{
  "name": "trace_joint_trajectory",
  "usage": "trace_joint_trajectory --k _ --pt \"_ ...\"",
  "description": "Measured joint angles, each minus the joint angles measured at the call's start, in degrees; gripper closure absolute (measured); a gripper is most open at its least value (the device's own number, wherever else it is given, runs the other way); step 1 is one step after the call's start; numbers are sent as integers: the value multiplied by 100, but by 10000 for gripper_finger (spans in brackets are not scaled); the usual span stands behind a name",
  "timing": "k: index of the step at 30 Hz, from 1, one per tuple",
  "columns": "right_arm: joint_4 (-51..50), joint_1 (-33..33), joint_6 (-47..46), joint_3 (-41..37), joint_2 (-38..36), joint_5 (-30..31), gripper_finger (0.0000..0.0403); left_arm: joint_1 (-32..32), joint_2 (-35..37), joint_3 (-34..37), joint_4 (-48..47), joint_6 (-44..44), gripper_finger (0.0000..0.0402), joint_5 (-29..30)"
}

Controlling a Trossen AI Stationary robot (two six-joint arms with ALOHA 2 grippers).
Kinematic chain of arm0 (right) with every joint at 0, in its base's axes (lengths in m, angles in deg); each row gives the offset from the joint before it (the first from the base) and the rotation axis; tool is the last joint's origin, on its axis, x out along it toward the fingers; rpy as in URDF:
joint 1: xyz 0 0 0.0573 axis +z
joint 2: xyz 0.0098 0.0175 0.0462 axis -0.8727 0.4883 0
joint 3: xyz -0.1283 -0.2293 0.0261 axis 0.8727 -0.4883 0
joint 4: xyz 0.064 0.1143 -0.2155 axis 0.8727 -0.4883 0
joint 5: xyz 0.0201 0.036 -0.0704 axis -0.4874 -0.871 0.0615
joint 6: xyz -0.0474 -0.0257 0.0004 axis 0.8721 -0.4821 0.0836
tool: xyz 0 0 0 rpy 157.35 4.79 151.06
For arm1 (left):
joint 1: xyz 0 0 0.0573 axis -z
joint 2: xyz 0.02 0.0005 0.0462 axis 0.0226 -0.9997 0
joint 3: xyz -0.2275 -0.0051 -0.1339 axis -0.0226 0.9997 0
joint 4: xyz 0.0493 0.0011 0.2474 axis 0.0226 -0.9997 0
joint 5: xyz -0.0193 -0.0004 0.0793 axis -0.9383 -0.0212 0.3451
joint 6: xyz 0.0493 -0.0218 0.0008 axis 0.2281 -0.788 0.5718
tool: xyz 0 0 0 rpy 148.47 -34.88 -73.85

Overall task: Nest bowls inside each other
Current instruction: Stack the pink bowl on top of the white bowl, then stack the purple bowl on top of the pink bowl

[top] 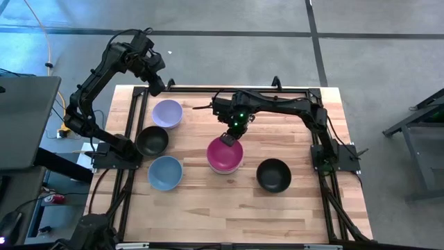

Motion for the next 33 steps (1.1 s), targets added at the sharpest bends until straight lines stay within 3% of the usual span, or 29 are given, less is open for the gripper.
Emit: trace_joint_trajectory --k 14,25,33 --pt "282 1 51 -87 0 -25 396 0 0 0 -4 38 259 -91" --pt "452 15 122 -87 -29 -187 267 2 2 -2 -4 40 259 -91" --pt "473 -50 447 -85 -638 165 239 2 10 195 -12 89 259 -64"
